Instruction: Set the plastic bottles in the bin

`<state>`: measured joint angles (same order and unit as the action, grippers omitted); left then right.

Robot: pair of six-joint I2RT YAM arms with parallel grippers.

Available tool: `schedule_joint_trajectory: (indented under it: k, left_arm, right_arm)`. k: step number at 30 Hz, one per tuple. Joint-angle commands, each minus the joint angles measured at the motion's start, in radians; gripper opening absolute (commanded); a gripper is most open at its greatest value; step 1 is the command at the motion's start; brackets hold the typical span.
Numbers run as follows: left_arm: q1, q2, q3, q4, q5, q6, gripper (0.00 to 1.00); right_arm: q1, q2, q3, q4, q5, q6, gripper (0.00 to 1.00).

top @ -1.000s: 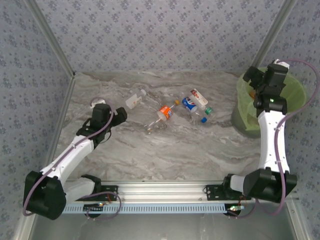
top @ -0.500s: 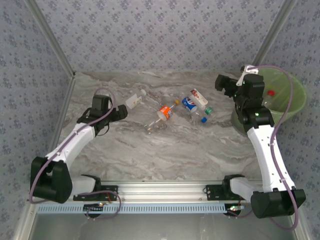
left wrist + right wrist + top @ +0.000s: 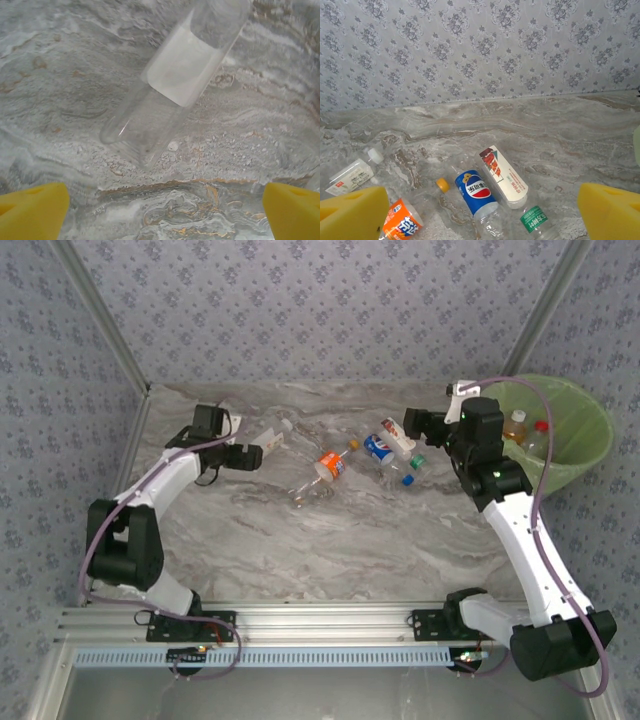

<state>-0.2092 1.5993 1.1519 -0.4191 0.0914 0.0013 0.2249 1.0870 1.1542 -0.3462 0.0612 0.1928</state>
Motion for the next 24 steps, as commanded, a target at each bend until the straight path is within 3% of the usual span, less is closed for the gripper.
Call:
schedule_joint_trajectory:
  k: [1, 10, 14, 18, 22, 24]
  left_arm:
    - [0.008, 0.072, 0.088, -0.074, 0.033, 0.145, 0.99]
    - [0.027, 0.24, 0.187, -0.03, -0.02, 0.288, 0.99]
    - [0.055, 0.29, 0.238, -0.036, 0.017, 0.318, 0.99]
    - [0.058, 0.358, 0.324, -0.137, 0.095, 0.342, 0.93]
    - [0.049, 0.393, 0.338, -0.129, 0.104, 0.344, 0.78]
    - [0.044, 0.396, 0.328, -0.111, 0.096, 0.346, 0.76]
  right_arm:
    - [0.01, -0.009, -0.001, 0.022, 0.03, -0.021, 0.99]
    - [0.013, -0.051, -0.025, 0.035, 0.087, -0.027, 0.99]
    - [0.014, -0.066, -0.031, 0.03, 0.094, -0.028, 0.99]
    - [0.013, -0.068, -0.033, 0.029, 0.097, -0.029, 0.99]
    - [0.014, -0.066, -0.026, 0.033, 0.1, -0.03, 0.99]
    - [0.013, -0.067, -0.019, 0.032, 0.099, -0.029, 0.99]
